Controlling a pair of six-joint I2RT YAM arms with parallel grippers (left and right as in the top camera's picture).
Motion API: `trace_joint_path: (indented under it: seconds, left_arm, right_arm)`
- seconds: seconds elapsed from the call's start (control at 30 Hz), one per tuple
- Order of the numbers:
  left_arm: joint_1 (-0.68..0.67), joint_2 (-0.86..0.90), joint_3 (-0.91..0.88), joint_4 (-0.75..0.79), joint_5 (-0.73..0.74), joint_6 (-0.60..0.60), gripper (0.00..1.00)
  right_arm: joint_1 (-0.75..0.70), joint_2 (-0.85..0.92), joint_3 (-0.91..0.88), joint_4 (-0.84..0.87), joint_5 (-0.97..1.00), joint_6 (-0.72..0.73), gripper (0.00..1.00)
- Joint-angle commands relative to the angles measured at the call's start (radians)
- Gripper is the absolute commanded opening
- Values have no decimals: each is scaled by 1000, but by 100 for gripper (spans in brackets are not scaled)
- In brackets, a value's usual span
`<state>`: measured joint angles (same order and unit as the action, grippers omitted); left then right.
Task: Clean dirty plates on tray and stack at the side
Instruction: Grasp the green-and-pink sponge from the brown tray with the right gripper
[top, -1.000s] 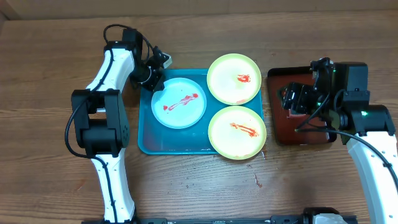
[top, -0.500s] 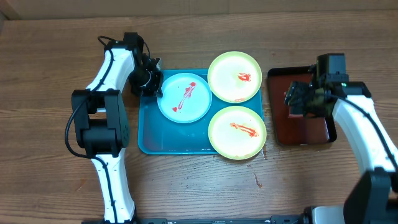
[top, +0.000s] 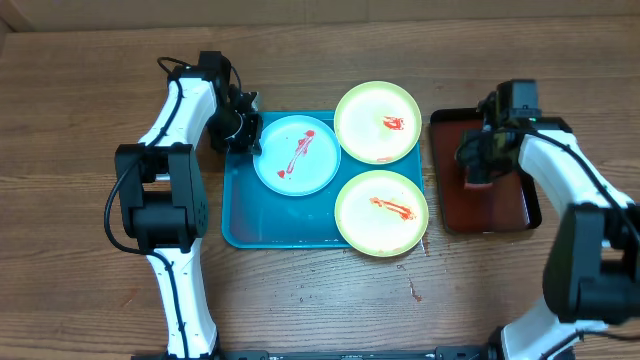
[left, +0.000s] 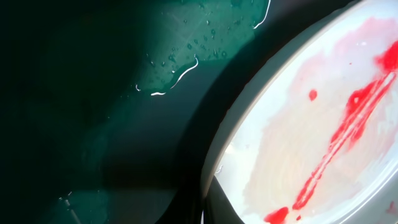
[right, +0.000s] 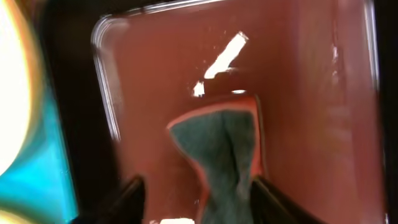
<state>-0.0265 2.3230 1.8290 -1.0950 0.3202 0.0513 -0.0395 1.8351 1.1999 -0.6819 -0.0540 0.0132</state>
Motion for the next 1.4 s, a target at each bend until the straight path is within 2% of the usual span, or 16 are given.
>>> trace_joint_path:
  seconds: [0.0, 0.07, 0.37, 0.53, 0.63, 0.73, 0.8, 0.97, 1.2, 1.37]
  left_arm:
    - [-6, 33, 8, 20, -100, -36, 4]
    - [-6, 33, 8, 18, -114, -37, 4]
    - [-6, 33, 8, 15, -119, -36, 4]
    - [-6, 33, 8, 3, -122, -36, 4]
    - [-6, 33, 8, -5, -122, -36, 4]
    - [-6, 33, 8, -14, -122, -37, 4]
    - [-6, 33, 8, -20, -122, -42, 4]
    - [-5, 18, 8, -32, -122, -97, 4]
    - [-5, -44, 8, -79, -76, -130, 4]
    - [-6, -63, 8, -119, -63, -130, 4]
  right_arm:
    - [-5, 31, 19, 24, 47, -48, 43]
    - [-5, 40, 18, 35, 55, -48, 33]
    - [-5, 47, -23, 36, 61, -71, 31]
    - [-5, 47, -52, -13, 61, -70, 27]
    - [-7, 47, -63, -31, 64, -69, 19]
    - [-7, 47, -60, -31, 64, -61, 4]
    - [-7, 47, -47, -38, 64, -36, 4]
    - [-7, 45, 76, -167, 41, 40, 4]
    - [22, 45, 389, -406, -146, 85, 4]
    - [120, 45, 536, -425, -257, 116, 4]
